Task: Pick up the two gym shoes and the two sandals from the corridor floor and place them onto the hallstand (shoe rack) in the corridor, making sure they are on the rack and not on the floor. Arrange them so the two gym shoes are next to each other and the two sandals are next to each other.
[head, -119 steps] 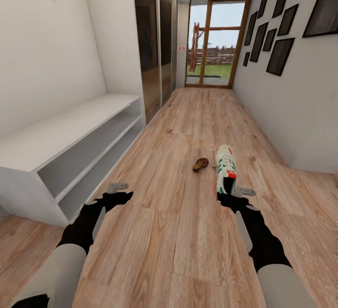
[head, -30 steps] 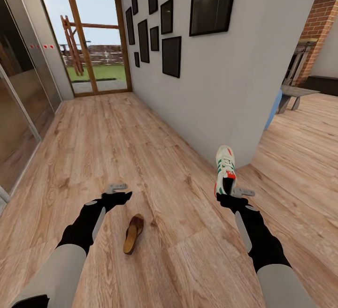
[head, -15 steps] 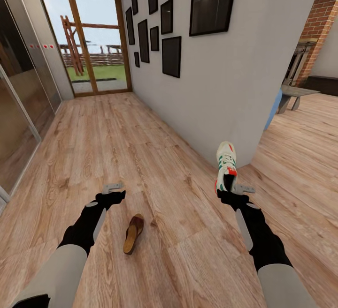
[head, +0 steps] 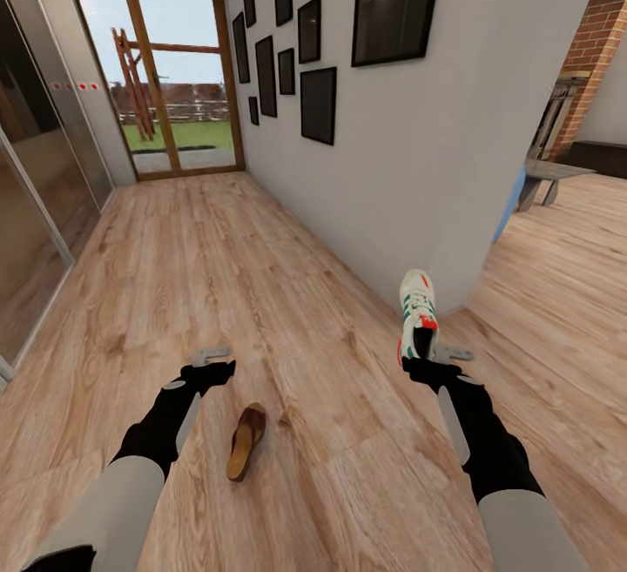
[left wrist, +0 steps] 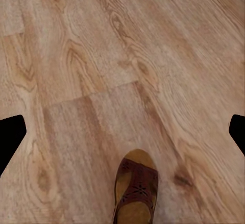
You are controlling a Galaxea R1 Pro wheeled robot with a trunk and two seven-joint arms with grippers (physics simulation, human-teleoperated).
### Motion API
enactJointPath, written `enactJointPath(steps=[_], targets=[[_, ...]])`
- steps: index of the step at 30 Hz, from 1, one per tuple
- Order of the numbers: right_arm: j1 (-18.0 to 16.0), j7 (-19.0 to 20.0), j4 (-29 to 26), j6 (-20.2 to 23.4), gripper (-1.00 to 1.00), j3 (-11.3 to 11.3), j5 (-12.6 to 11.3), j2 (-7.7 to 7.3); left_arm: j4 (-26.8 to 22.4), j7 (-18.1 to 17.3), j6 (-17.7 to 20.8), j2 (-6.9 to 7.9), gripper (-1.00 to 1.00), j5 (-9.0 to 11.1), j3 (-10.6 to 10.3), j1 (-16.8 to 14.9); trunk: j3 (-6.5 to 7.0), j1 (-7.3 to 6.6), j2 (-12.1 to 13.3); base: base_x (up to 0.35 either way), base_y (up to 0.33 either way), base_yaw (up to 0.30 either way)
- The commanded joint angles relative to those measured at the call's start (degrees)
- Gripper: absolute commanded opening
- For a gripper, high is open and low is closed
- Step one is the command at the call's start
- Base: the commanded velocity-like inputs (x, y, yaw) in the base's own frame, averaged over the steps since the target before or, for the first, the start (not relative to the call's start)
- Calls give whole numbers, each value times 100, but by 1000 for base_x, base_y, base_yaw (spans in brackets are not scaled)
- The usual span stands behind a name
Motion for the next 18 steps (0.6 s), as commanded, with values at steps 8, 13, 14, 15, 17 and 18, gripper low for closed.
enactJointPath(steps=[8, 13, 14, 15, 17, 18], targets=[[-3, -23, -8, 188, -100, -4, -37, -3, -5, -30, 28, -9, 100, -58, 33, -3, -5, 2, -2, 312, 0, 0], [-3, -23, -8, 204, -100, -4, -37, -4, -5, -30, 28, -4, 100, -64, 33, -3, -5, 2, -2, 115, 0, 0], [-3, -23, -8, 206, -100, -4, -37, -4, -5, -30, 28, -4, 100, -64, 33, -3, -5, 2, -2, 50, 0, 0], [-3, -23, -8, 207, -100, -4, -37, -4, -5, -30, 28, -3, 100, -65, 35, -3, -5, 2, -2, 40, 0, 0], [-3, -22, -8, 210, -100, -4, -37, -4, -5, -30, 28, -2, 100, -66, 38, -3, -5, 2, -2, 23, 0, 0], [-3, -22, -8, 210, -100, -4, -37, -4, -5, -30, 28, -1, 100, -66, 37, -3, -5, 2, -2, 16, 0, 0]])
